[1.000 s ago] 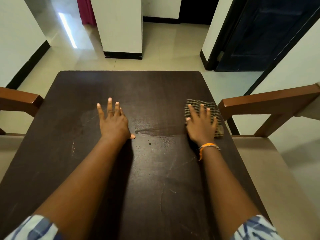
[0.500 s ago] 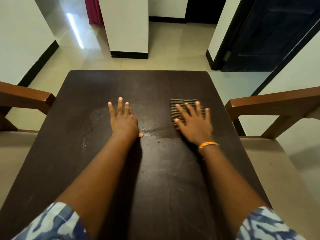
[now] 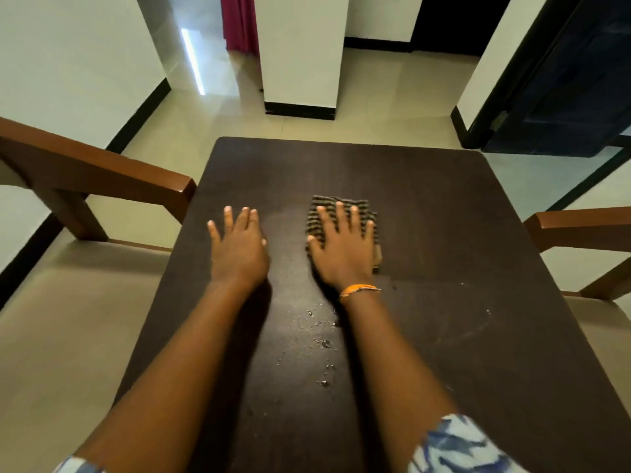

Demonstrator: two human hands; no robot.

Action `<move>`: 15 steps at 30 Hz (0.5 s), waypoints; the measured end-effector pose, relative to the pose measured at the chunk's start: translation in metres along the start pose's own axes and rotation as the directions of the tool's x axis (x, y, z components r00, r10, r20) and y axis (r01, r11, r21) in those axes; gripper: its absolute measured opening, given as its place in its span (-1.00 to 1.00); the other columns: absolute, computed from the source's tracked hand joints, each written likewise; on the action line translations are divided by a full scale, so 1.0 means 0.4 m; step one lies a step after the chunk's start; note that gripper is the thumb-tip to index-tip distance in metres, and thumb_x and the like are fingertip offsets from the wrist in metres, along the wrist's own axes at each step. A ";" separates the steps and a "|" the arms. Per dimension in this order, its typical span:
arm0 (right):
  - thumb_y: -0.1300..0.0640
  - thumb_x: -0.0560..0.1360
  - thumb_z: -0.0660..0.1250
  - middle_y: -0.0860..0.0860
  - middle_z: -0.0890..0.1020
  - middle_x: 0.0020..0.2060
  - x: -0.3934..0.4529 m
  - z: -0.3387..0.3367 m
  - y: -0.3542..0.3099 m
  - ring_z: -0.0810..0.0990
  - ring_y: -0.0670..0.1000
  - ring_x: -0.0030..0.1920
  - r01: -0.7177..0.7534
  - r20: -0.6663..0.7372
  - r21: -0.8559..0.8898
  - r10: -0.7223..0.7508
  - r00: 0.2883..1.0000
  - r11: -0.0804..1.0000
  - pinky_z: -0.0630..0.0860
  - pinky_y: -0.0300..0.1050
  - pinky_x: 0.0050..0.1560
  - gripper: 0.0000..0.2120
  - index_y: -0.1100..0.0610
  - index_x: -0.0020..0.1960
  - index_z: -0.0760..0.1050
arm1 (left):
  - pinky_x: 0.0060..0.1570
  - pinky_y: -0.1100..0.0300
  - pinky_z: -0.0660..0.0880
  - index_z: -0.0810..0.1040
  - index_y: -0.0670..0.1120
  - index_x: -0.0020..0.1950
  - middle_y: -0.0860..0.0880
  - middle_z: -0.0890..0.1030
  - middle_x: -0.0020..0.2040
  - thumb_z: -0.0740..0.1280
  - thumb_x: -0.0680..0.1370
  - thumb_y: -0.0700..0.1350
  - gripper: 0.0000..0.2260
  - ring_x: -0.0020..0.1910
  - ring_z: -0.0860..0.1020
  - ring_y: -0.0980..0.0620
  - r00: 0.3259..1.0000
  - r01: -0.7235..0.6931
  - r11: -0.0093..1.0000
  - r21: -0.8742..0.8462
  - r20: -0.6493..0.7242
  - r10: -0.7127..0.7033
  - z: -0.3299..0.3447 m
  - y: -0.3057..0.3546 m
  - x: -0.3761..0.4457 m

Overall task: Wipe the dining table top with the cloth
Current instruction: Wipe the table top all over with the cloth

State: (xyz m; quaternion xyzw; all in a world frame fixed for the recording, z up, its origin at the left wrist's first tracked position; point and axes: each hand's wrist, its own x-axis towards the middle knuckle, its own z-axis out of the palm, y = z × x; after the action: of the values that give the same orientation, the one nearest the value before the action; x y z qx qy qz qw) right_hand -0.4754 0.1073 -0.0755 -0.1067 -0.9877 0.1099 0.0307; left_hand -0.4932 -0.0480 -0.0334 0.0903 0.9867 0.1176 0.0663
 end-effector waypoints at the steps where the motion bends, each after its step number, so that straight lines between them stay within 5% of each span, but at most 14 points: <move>1: -0.15 0.56 0.06 0.06 0.07 0.54 0.003 0.018 -0.080 -0.05 0.15 0.53 0.048 0.025 0.035 -0.049 0.998 0.998 -0.18 0.23 0.47 -0.45 -0.06 0.51 0.07 | 0.45 -0.17 -0.18 0.04 -0.16 0.51 -0.11 0.06 0.54 0.16 0.58 -0.17 -0.47 0.53 -0.11 -0.14 0.999 0.036 0.998 -0.043 -0.011 -0.037 -0.003 -0.034 -0.009; 4: -0.14 0.56 0.08 0.05 0.07 0.54 0.000 0.050 -0.248 -0.06 0.14 0.54 0.225 0.104 0.091 -0.234 0.967 0.970 -0.21 0.22 0.47 -0.45 -0.06 0.51 0.08 | 0.46 -0.15 -0.14 0.10 -0.16 0.50 -0.14 0.13 0.53 0.15 0.57 -0.22 -0.50 0.53 -0.07 -0.15 0.993 0.104 0.985 -0.140 -0.033 -0.109 -0.003 -0.099 -0.046; 8: -0.16 0.56 0.06 0.00 0.06 0.54 0.025 0.042 -0.197 -0.05 0.09 0.54 0.299 0.137 0.061 -0.305 0.943 0.952 -0.17 0.17 0.48 -0.45 -0.12 0.51 0.05 | 0.46 -0.14 -0.12 0.09 -0.16 0.50 -0.13 0.13 0.53 0.14 0.57 -0.20 -0.49 0.53 -0.05 -0.15 0.995 0.090 0.983 -0.163 -0.035 -0.097 -0.009 -0.147 -0.055; 15: -0.13 0.59 0.03 0.00 0.05 0.55 0.053 -0.053 0.155 -0.04 0.09 0.54 -0.115 0.053 -0.039 0.117 0.992 0.993 -0.08 0.17 0.50 -0.48 -0.12 0.52 0.02 | 0.38 -0.21 0.19 0.24 -0.19 0.42 -0.19 0.33 0.42 0.10 0.60 -0.12 -0.61 0.43 0.23 -0.21 0.964 0.246 0.962 -0.117 -0.070 -0.255 -0.002 -0.234 -0.034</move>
State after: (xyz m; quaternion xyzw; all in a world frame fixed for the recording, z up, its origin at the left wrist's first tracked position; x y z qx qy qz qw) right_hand -0.4817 0.1753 -0.0679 -0.1615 -0.9821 0.0966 -0.0053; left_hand -0.4955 -0.1403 -0.0541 -0.0441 0.9844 0.1647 0.0435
